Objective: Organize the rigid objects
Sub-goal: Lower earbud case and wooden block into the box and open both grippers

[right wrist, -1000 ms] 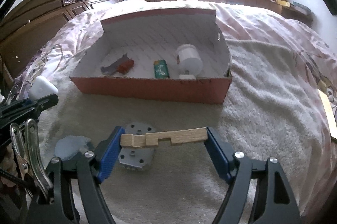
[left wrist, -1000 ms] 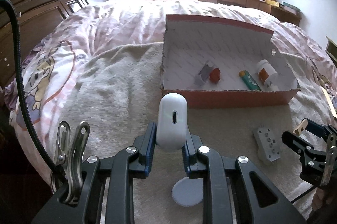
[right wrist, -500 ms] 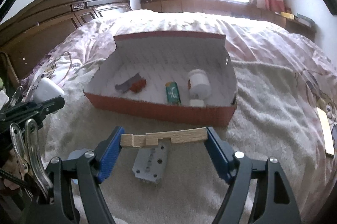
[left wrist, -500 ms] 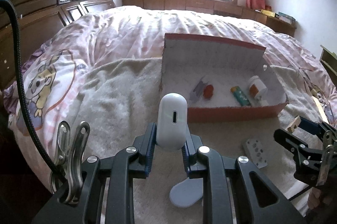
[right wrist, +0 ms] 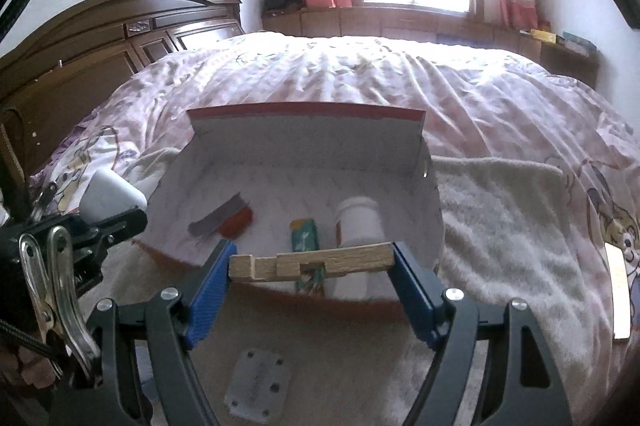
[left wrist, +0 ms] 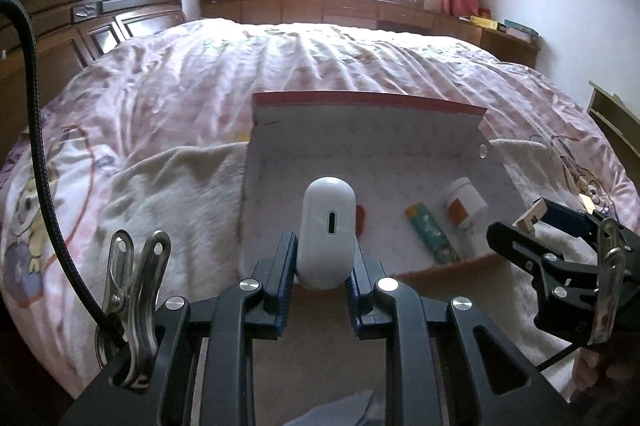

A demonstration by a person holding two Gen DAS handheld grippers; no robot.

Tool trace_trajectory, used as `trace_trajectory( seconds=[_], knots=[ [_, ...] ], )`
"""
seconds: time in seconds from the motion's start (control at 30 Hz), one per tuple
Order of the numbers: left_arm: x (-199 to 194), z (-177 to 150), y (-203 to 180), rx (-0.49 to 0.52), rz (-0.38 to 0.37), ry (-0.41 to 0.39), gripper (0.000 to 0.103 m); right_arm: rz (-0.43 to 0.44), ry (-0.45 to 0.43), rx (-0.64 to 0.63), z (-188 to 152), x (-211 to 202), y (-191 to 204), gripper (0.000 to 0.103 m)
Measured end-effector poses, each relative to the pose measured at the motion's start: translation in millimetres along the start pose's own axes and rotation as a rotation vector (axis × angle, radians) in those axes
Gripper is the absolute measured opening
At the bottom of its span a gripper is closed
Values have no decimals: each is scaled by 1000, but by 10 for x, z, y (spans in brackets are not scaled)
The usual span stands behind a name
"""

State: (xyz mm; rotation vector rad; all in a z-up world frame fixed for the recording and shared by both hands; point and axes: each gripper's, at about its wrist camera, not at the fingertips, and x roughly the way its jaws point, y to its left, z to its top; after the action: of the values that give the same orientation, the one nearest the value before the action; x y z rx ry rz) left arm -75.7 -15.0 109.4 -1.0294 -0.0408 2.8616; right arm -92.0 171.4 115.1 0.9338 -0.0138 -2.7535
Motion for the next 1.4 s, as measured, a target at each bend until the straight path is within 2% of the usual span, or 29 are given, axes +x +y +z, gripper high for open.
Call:
trace_trajectory(
  seconds=[0.37,0.67,0.87,1.0,1.27,1.4],
  knots=[
    [526,206,-91,-2,-56,59,23,-11,29,0,203,426,-144,80],
    [791,275,-113,1,-77,86,23,-19,60,-6,302,703,-209,80],
    [815,298,-126,25,-75,71,25,-21,88,32,288,813,-292,80],
    [853,297,-122,21,-89,102,36,-2,106,65,250,855,-345,81],
    [797,257,-128,25,-85,108,40,31,85,114,221,785,-412,90],
    [734,229,-151,30,-92,108,40,40,72,141,186,702,-441,90]
  ],
)
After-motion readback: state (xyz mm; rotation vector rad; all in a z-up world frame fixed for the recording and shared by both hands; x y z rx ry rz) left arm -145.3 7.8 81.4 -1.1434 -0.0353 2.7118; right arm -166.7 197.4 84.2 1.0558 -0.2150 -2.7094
